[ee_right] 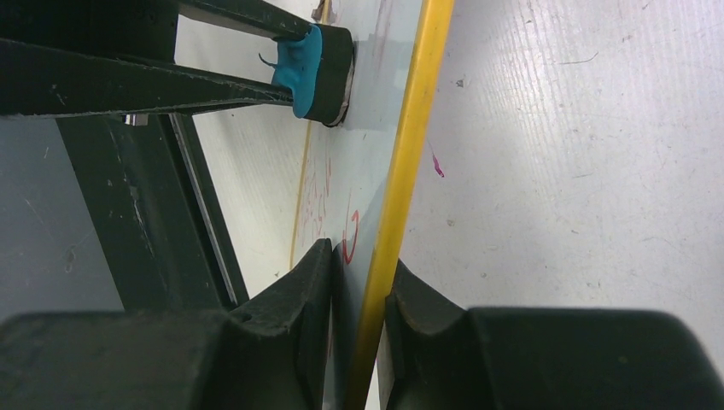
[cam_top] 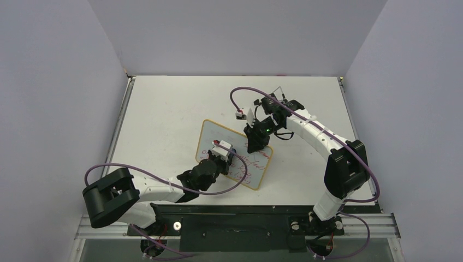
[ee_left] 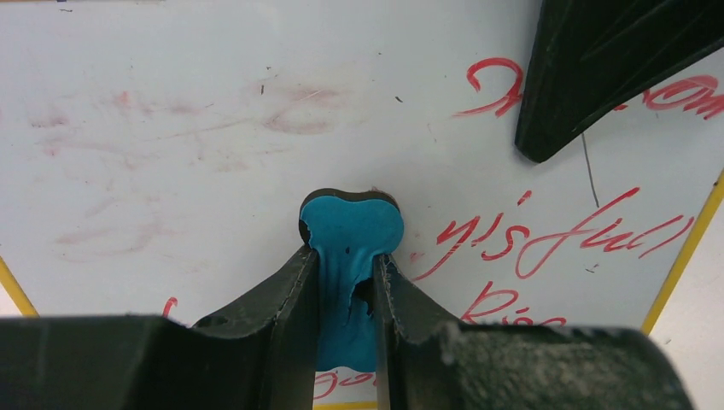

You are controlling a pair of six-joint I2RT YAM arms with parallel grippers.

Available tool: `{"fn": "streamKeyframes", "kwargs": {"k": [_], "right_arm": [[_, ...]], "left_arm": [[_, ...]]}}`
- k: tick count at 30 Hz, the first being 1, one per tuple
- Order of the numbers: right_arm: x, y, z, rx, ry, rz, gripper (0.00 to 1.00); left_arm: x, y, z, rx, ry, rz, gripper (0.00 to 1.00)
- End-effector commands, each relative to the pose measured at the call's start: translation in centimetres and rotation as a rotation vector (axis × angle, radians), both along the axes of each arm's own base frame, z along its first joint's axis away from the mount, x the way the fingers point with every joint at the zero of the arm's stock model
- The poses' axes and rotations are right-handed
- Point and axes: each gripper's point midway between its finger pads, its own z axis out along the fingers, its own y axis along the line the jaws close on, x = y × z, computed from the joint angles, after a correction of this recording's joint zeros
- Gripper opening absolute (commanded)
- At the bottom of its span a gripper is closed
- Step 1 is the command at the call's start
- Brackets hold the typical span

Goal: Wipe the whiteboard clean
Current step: Erase the whiteboard at the center of the board.

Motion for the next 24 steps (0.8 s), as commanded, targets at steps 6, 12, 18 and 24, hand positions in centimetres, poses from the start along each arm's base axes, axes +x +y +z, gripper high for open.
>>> {"fn": "streamKeyframes", "kwargs": {"k": [6, 12, 18, 24], "right_arm": [[-0.8, -1.1, -2.7, -0.104, -0.013, 0.080, 0.00], [-0.8, -1.1, -2.8, -0.106, -0.011, 0.079, 0.00], [-0.8, -1.1, -2.7, -0.105, -0.012, 0.081, 0.00], [-0.8, -1.1, -2.7, -0.103, -0.014, 0.082, 0.00]], "left_arm": [[-2.9, -3.7, -0.5, -0.055, 0.027, -0.201, 0.00], [-4.3, -4.6, -1.0, -0.043, 0.036, -0.243, 0.00], [-2.0, -2.0, -1.0, -0.019, 0.029, -0.117, 0.00], [1.6, 2.6, -0.1, -0.019, 0.038, 0.027, 0.00]]}}
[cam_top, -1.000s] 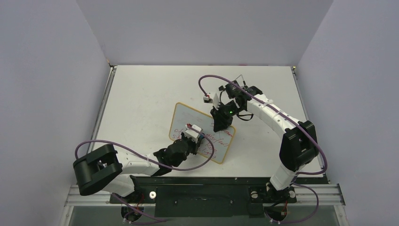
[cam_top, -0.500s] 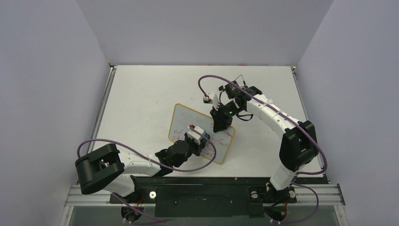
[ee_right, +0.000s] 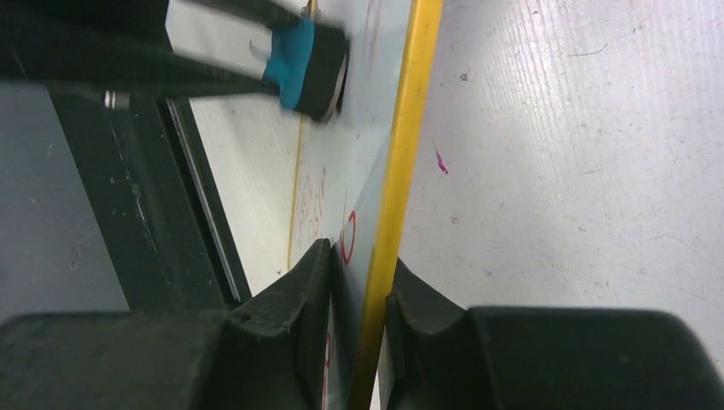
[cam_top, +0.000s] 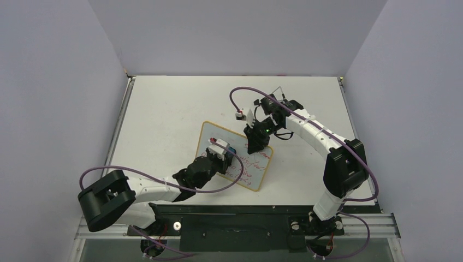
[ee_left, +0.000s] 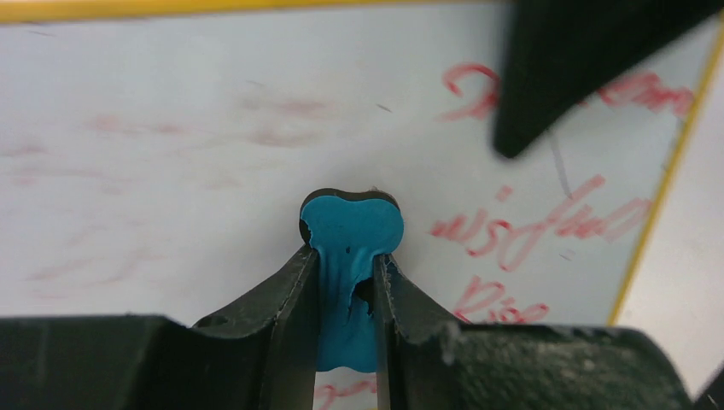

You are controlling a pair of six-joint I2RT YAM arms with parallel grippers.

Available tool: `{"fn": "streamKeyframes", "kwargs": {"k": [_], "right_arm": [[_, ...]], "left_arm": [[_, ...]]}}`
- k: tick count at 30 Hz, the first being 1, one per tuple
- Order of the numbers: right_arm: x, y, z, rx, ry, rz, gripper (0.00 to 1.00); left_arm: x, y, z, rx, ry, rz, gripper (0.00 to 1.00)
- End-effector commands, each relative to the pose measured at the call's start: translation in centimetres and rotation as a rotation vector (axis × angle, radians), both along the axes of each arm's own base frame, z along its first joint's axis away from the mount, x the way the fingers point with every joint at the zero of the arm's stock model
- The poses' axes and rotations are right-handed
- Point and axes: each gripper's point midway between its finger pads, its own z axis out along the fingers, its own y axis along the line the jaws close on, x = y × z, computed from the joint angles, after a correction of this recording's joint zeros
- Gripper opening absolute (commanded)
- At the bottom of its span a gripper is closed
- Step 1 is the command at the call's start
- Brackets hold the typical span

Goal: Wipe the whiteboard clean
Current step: Erase the whiteboard at the center of the board.

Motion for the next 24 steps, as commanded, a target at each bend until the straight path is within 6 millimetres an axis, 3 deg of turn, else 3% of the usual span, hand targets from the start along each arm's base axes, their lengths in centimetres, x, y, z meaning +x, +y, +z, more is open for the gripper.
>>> {"fn": "streamKeyframes", "kwargs": {"k": [1, 5, 16, 20, 24], "right_arm": [[-0.7, -1.0, -2.3, -0.094, -0.030, 0.084, 0.00], [-0.7, -1.1, -2.3, -0.095, -0.030, 0.082, 0.00], [-0.7, -1.0, -2.4, -0.096, -0.027, 0.082, 0.00], [-0.7, -1.0, -2.4, -0.096, -0.027, 0.083, 0.00], [-0.7, -1.0, -2.3, -0.095, -0.029, 0.083, 0.00]], "left_arm": [[3.5, 4.5, 0.7, 0.021, -0.006, 0.169, 0.00], [3.1, 4.3, 1.1, 0.009, -0.011, 0.124, 0.00], [-3.5, -1.2, -0.9, 0.031, -0.001, -0.130, 0.00], [-3.4, -1.3, -1.2, 0.055, 0.000, -0.112, 0.00], [-1.9, -0.1, -0.9, 0.085, -0.014, -0.028, 0.00]]}}
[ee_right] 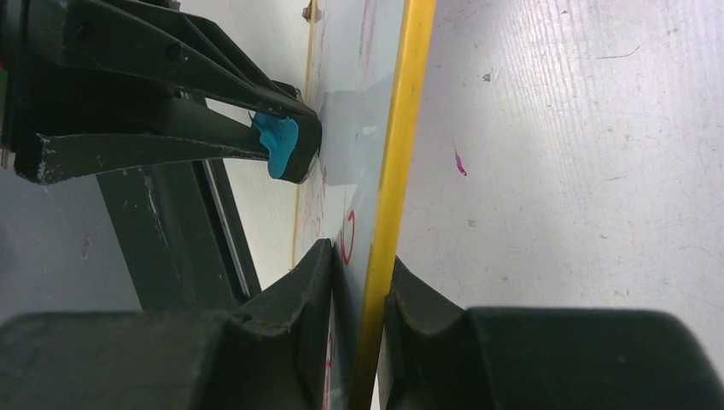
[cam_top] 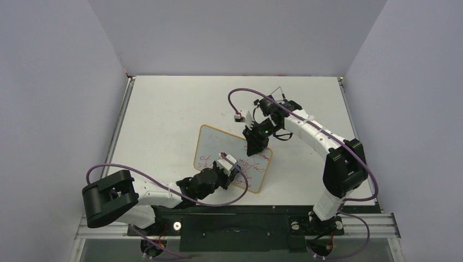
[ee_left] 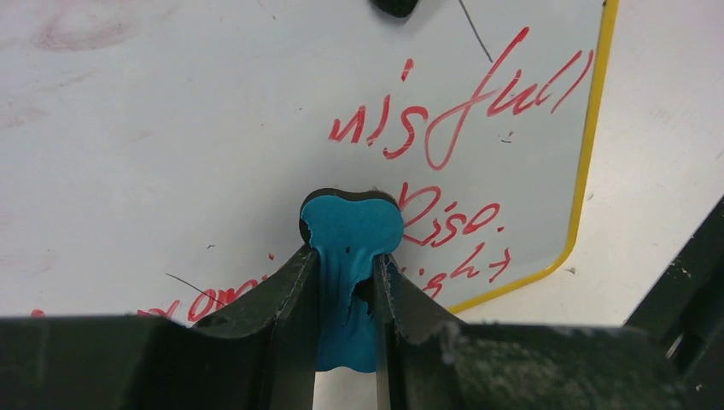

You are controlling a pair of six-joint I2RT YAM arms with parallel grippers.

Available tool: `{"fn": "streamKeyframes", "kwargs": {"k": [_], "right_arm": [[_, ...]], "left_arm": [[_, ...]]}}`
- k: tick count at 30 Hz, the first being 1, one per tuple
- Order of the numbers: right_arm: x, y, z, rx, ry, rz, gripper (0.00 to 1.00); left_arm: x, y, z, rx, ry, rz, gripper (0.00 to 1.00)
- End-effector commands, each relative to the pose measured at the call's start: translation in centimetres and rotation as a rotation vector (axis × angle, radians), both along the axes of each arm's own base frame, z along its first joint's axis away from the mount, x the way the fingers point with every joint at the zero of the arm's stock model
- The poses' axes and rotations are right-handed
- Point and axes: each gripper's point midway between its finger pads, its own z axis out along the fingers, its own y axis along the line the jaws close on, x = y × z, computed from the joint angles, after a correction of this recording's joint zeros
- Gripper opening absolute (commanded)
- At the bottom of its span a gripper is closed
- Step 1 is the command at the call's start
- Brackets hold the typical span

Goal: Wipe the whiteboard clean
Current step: Erase the whiteboard at the center of the board.

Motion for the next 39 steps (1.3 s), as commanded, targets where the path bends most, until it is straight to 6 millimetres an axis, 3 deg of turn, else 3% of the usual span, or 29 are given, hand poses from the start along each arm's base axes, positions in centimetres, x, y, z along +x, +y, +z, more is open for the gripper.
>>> {"fn": "streamKeyframes", "kwargs": {"k": [1, 5, 11, 15, 22, 26, 33, 39], "right_arm": [[0.1, -1.3, -2.3, -0.095, -0.051, 0.061, 0.00], [0.2, -1.3, -2.2, -0.093, -0.055, 0.060, 0.00], [0.1, -1.3, -2.3, -0.095, -0.052, 0.062, 0.00], [0.1, -1.2, -2.5, -0.099, -0.048, 0.064, 0.00], [0.1, -1.2, -2.5, -0.101, -0.046, 0.063, 0.00], [0.1, -1.2, -2.5, -0.101, -0.047, 0.064, 0.00], [0.0, -1.2, -2.4, -0.099, -0.048, 0.064, 0.00], [0.0, -1.2, -2.4, -0.099, -0.048, 0.065, 0.00]], "left_arm": [[2.8, 0.9, 2.2, -0.009, -0.050, 0.117, 0.00], [4.6, 3.0, 2.7, 0.000, -0.044, 0.194, 0.00], [5.0, 4.8, 3.2, -0.019, -0.036, 0.218, 0.00], [4.0, 3.7, 3.1, -0.040, -0.024, 0.154, 0.00], [2.1, -1.2, 3.6, -0.031, -0.037, -0.002, 0.00], [2.0, -2.1, 3.7, -0.006, -0.052, -0.042, 0.00], [5.8, 1.0, 4.7, -0.044, -0.035, 0.109, 0.00], [6.8, 2.0, 5.4, -0.055, -0.041, 0.164, 0.00]]}}
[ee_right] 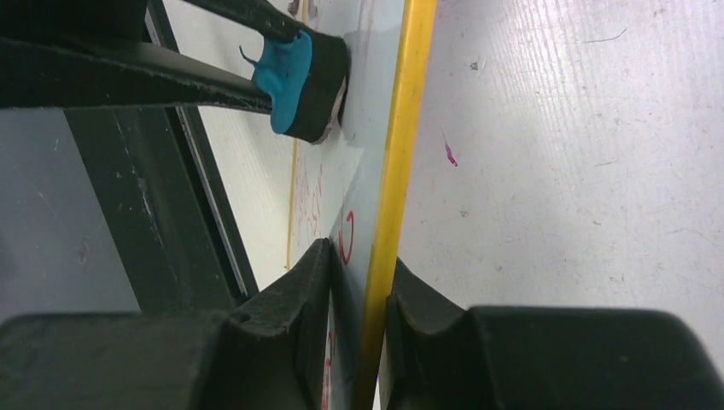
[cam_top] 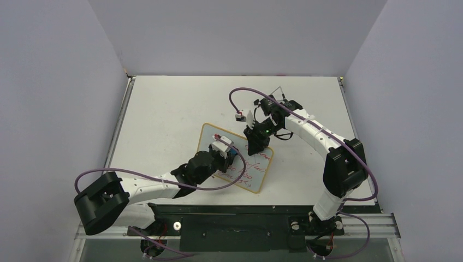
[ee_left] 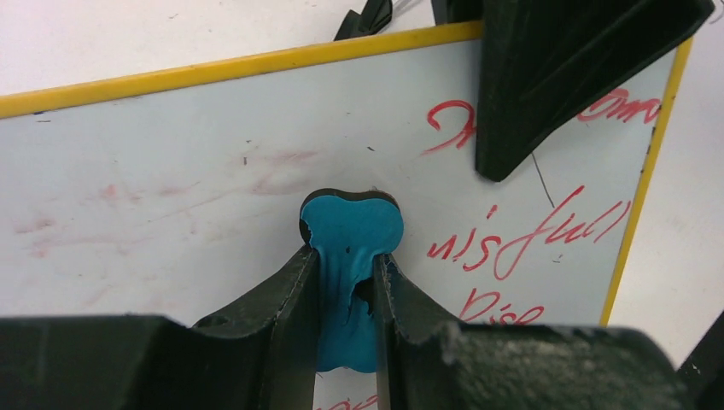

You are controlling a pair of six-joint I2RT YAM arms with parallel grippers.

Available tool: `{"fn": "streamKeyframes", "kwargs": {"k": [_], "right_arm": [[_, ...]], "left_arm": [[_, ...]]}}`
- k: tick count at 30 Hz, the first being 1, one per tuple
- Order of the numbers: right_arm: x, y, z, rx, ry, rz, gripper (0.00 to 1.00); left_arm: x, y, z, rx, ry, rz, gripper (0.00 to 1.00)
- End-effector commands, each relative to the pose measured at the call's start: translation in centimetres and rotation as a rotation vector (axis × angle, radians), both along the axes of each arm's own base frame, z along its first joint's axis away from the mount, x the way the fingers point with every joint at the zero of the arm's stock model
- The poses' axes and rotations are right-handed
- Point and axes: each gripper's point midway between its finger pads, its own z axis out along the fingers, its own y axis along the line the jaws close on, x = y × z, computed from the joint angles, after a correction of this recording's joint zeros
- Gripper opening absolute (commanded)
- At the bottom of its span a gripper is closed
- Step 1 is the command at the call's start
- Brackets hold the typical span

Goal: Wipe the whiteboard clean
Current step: Erase the whiteboard at the center of the board.

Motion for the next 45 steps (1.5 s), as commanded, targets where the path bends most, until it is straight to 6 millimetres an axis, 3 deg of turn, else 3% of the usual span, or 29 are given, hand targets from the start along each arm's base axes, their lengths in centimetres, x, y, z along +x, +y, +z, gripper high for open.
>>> {"fn": "streamKeyframes", "kwargs": {"k": [1, 10, 16, 23, 35, 40, 45], "right_arm": [[-0.3, -0.8, -2.2, -0.081, -0.048, 0.090, 0.00], [-0.3, -0.7, -2.2, -0.076, -0.049, 0.091, 0.00], [-0.4, -0.6, -2.1, -0.074, -0.047, 0.092, 0.00], [-0.3, -0.4, -1.4, -0.051, -0.058, 0.083, 0.00], [-1.0, 0.3, 2.4, 0.083, -0.061, 0.080, 0.00], [1.0, 0.2, 4.8, 0.154, -0.136, -0.054, 0.00], [2.4, -0.4, 5.4, 0.148, -0.214, -0.182, 0.00]], "left_arm": [[1.8, 1.2, 0.9, -0.005, -0.012, 0.091, 0.00], [-2.4, -2.5, -0.1, -0.018, -0.006, -0.032, 0.00], [-2.6, -3.7, 0.5, -0.020, -0.021, -0.037, 0.00], [0.0, -0.8, 2.2, -0.017, -0.056, 0.079, 0.00], [-2.7, 3.2, 5.7, -0.124, -0.089, 0.032, 0.00], [-3.2, 4.4, 6.0, -0.133, -0.084, 0.039, 0.00], [-3.1, 4.0, 5.6, -0.126, -0.065, 0.034, 0.00]]}}
